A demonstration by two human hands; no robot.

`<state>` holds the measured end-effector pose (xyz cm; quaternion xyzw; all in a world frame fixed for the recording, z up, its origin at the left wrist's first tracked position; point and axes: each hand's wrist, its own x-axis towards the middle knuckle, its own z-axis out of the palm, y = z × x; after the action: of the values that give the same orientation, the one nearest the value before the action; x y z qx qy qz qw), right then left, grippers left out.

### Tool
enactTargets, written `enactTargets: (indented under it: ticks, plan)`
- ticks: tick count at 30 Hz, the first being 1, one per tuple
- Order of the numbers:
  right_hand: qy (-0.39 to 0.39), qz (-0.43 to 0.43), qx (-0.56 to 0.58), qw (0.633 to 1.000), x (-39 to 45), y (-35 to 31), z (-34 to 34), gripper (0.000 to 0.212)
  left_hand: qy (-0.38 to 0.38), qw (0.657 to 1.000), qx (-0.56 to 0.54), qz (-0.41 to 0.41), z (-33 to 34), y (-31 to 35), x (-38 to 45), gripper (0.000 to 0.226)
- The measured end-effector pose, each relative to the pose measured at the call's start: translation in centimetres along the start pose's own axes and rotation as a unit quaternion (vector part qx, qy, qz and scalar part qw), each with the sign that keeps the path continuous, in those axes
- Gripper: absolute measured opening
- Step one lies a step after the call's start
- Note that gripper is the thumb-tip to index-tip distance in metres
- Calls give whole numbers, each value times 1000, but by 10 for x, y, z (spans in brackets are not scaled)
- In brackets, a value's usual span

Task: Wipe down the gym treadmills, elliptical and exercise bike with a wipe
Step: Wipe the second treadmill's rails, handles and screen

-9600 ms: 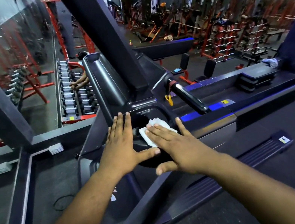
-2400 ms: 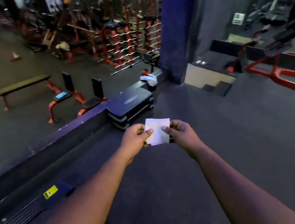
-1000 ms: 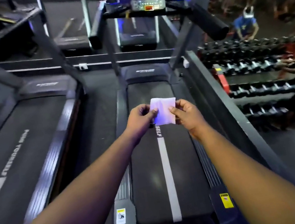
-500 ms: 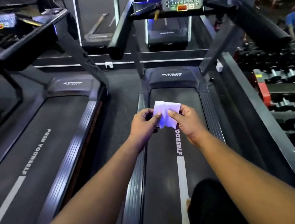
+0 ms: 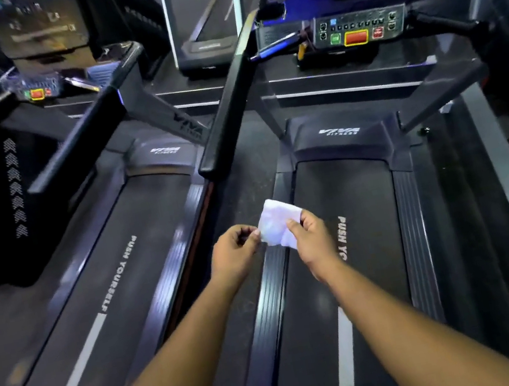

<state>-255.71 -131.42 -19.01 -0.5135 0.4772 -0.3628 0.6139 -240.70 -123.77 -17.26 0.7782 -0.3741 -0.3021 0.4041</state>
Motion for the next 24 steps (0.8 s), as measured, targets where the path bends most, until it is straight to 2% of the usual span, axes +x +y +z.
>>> enactTargets:
  ticks: [2, 5, 7, 12, 15, 17, 19, 21, 24]
  plan:
    - [3, 4, 18, 1000, 14, -15, 19, 13, 19, 999, 32, 3, -22, 14, 16, 3]
    - [2, 12, 7, 1000, 47, -25, 47, 24, 42, 994, 99, 13, -50, 32, 50, 9]
    - [14, 14, 19, 1000, 74, -27, 63, 21, 49, 989, 137, 17, -63, 39, 77, 12]
    - [61, 29, 36, 997, 136, -27, 96, 31, 46, 982, 175, 46, -68, 30, 163, 22]
    - [69, 62, 28, 995, 172, -19, 121, 39, 39, 980, 182, 70, -62, 22, 214, 26]
    - [73, 51, 8, 996, 192, -16, 141, 43, 38, 976, 196, 88, -59, 18, 245, 28]
    - [60, 38, 17, 997, 205, -14, 164, 44, 25, 971, 218, 100, -57, 12, 273, 34]
    - [9, 11, 25, 1000, 194, -13, 185, 48, -6, 971, 219, 99, -58, 8, 284, 43]
    - [-58, -11, 59, 997, 174, -3, 208, 65, -70, 986, 141, 59, -57, 4, 292, 52]
